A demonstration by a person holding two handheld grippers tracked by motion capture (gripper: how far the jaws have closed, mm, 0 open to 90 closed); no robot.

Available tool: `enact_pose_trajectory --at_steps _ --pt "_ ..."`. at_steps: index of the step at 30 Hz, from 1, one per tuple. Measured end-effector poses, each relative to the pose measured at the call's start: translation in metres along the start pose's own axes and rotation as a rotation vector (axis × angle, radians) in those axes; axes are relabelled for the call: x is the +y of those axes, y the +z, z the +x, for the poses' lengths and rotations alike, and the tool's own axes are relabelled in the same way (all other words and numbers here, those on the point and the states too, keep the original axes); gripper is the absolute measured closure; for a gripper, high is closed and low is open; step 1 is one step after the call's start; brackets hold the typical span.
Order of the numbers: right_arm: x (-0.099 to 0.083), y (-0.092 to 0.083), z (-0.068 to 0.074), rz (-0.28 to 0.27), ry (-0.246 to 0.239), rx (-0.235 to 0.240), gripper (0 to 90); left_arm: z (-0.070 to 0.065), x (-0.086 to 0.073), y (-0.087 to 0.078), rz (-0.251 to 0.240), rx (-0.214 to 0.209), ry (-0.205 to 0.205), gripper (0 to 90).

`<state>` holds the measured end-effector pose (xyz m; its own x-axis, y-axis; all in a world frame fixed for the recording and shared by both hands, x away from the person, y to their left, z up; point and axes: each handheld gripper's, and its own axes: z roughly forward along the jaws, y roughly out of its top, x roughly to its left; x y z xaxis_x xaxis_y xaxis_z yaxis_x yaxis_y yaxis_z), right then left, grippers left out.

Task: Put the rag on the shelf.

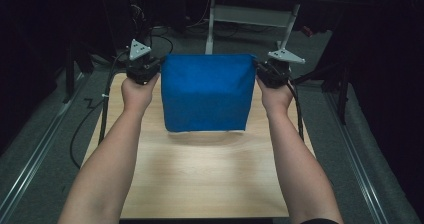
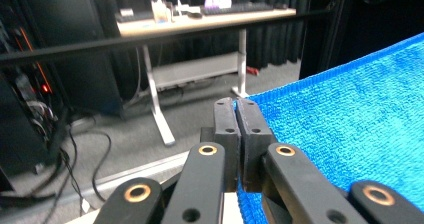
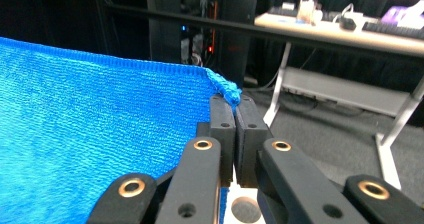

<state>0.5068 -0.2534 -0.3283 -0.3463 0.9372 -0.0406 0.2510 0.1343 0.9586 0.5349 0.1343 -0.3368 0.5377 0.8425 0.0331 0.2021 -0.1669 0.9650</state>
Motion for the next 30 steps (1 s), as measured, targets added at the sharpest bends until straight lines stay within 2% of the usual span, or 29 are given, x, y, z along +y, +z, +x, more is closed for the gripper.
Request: enact_pose_trajectory --at_steps 3,4,9,13,14,23,30 --pt "-0.007 0.009 -0.002 0.039 -0.014 -0.013 89.5 -0.001 -0.012 0.011 0.045 0.002 0.006 88.9" --pt "-0.010 0.012 -0.003 0.050 -0.017 -0.014 89.4 0.000 -0.017 0.014 0.061 -0.006 -0.008 88.9" --pt "-0.024 0.020 -0.006 0.090 0.006 0.016 89.4 0.002 -0.043 0.025 0.134 -0.028 -0.034 89.0" --pt "-0.042 0.028 -0.005 0.139 -0.008 0.022 89.4 0.001 -0.065 0.030 0.188 -0.038 -0.047 88.9" --pt "-0.050 0.030 -0.004 0.156 0.004 0.026 89.4 0.000 -0.070 0.031 0.198 -0.039 -0.047 88.9" --pt "-0.088 0.038 0.000 0.212 0.046 0.053 89.3 -0.004 -0.103 0.032 0.232 -0.075 -0.092 89.0" --pt "-0.114 0.041 0.006 0.249 0.061 0.075 89.3 -0.012 -0.121 0.034 0.255 -0.108 -0.105 88.9"
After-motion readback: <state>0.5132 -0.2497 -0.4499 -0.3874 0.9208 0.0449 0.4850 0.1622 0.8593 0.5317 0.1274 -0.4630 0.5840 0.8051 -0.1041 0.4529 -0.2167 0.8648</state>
